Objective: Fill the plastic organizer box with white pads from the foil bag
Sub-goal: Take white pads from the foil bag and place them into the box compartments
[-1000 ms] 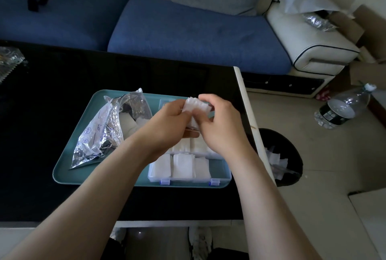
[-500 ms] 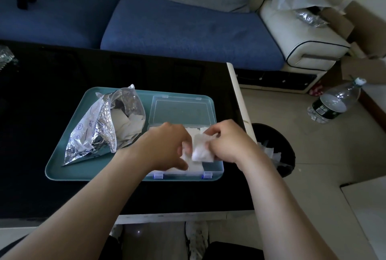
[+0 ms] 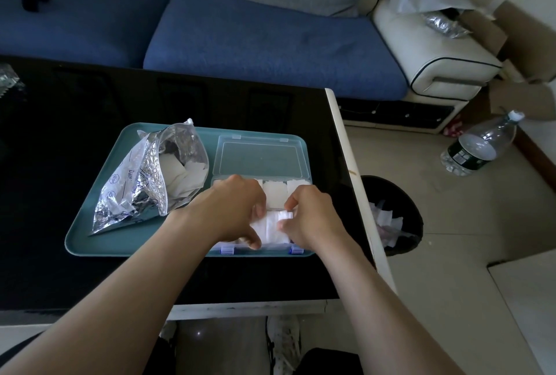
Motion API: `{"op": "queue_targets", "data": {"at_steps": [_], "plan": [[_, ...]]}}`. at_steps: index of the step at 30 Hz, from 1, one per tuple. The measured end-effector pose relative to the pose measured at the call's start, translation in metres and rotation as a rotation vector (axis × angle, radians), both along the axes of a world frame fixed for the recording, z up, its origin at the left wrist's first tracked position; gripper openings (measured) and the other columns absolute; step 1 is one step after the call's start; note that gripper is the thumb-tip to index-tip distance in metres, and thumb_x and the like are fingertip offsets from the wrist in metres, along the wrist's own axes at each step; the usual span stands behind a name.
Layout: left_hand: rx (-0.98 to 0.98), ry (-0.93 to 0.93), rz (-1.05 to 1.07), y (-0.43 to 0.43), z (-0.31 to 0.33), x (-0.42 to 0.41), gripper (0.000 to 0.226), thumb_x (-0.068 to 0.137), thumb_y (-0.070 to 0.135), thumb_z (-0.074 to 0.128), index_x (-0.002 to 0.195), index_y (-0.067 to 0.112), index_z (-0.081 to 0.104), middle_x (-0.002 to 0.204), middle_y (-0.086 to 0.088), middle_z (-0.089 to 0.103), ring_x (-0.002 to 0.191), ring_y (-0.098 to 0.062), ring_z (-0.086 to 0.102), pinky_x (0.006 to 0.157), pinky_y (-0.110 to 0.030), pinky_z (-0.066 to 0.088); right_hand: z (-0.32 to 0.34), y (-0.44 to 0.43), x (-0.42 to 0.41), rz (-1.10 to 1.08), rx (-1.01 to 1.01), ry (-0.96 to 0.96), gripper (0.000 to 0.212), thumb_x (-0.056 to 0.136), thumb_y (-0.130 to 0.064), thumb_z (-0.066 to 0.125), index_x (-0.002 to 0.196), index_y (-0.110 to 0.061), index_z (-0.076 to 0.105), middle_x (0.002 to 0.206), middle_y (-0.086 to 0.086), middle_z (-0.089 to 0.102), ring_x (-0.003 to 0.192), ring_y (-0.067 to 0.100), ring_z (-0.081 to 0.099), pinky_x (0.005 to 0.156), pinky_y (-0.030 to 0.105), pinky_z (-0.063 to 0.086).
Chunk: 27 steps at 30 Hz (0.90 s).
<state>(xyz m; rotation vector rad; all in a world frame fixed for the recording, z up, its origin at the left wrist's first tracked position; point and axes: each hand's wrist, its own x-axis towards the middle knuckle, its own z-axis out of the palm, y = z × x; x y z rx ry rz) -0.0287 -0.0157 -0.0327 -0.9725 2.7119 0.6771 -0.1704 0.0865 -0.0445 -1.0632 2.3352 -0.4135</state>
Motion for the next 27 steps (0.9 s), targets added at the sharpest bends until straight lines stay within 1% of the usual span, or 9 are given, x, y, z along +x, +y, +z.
{"op": "queue_targets", "data": {"at_steps": [7,10,12,14,17,19,21,24,27], "plan": [[0.027,0.014,0.005,-0.002,-0.004,0.0,0.051,0.059,0.046,0.101,0.1,0.034,0.073,0.089,0.017,0.067,0.086,-0.011,0.069,0.082,-0.038,0.061,0.012,0.0,0.007,0.214,0.046,0.389,0.04,0.08,-0.043,0.091,0.086,-0.018,0.061,0.083,-0.001,0.055,0.076,0.023,0.061,0.064,0.031,0.046],[0.045,0.032,-0.001,-0.004,-0.002,0.001,0.045,0.061,0.04,0.101,0.096,0.034,0.072,0.088,0.016,0.069,0.082,-0.007,0.069,0.079,-0.034,0.061,0.016,-0.003,0.011,0.258,0.009,0.476,0.026,0.083,-0.034,0.088,0.091,-0.02,0.067,0.088,0.0,0.064,0.076,0.024,0.064,0.063,0.03,0.047],[0.051,0.079,-0.017,-0.007,0.004,0.002,0.038,0.069,0.026,0.098,0.098,0.032,0.075,0.092,0.016,0.071,0.077,0.003,0.065,0.072,-0.019,0.055,0.018,-0.004,0.014,0.319,-0.024,0.482,0.008,0.094,-0.026,0.074,0.1,-0.022,0.071,0.098,0.001,0.067,0.082,0.026,0.065,0.065,0.031,0.044],[0.024,0.182,0.008,-0.009,0.012,0.002,0.032,0.079,0.014,0.089,0.103,0.032,0.075,0.098,0.017,0.071,0.079,0.005,0.062,0.071,-0.013,0.05,0.017,-0.006,0.016,0.385,0.019,0.454,0.009,0.099,-0.025,0.059,0.099,-0.019,0.066,0.096,0.002,0.06,0.079,0.027,0.06,0.066,0.032,0.039],[-0.182,0.38,0.164,-0.011,0.019,0.005,0.036,0.087,0.003,0.073,0.107,0.033,0.074,0.108,0.013,0.064,0.096,-0.011,0.063,0.079,-0.035,0.057,0.018,-0.005,0.014,0.429,0.128,0.389,0.026,0.095,-0.016,0.052,0.071,-0.02,0.04,0.077,0.001,0.043,0.058,0.02,0.039,0.056,0.03,0.03],[-0.381,0.484,0.279,-0.018,0.016,0.011,0.04,0.083,-0.006,0.069,0.106,0.027,0.075,0.113,0.002,0.056,0.105,-0.024,0.056,0.08,-0.046,0.054,0.024,-0.008,0.016,0.423,0.123,0.346,0.031,0.09,-0.015,0.054,0.067,-0.02,0.033,0.071,0.0,0.04,0.055,0.018,0.035,0.052,0.028,0.026],[-0.519,0.486,0.385,-0.026,0.016,0.018,0.045,0.078,-0.01,0.068,0.105,0.024,0.076,0.119,-0.007,0.048,0.109,-0.032,0.047,0.086,-0.044,0.045,0.029,-0.013,0.02,0.362,0.048,0.293,0.03,0.087,-0.018,0.058,0.066,-0.019,0.037,0.064,-0.001,0.042,0.053,0.017,0.039,0.05,0.026,0.029],[-0.534,0.329,0.514,-0.035,0.014,0.032,0.046,0.076,-0.004,0.072,0.108,0.029,0.075,0.141,-0.011,0.038,0.129,-0.038,0.036,0.102,-0.049,0.033,0.032,-0.025,0.033,0.264,-0.153,0.245,0.022,0.084,-0.022,0.058,0.066,-0.012,0.051,0.056,0.002,0.052,0.049,0.02,0.047,0.048,0.027,0.039],[-0.514,0.201,0.581,-0.038,0.008,0.038,0.025,0.086,0.017,0.072,0.107,0.029,0.073,0.162,-0.009,0.02,0.152,-0.042,0.012,0.116,-0.06,0.02,0.03,-0.035,0.045,0.239,-0.277,0.246,0.017,0.089,-0.024,0.057,0.077,-0.013,0.064,0.063,0.004,0.063,0.055,0.022,0.06,0.051,0.033,0.052]]}}
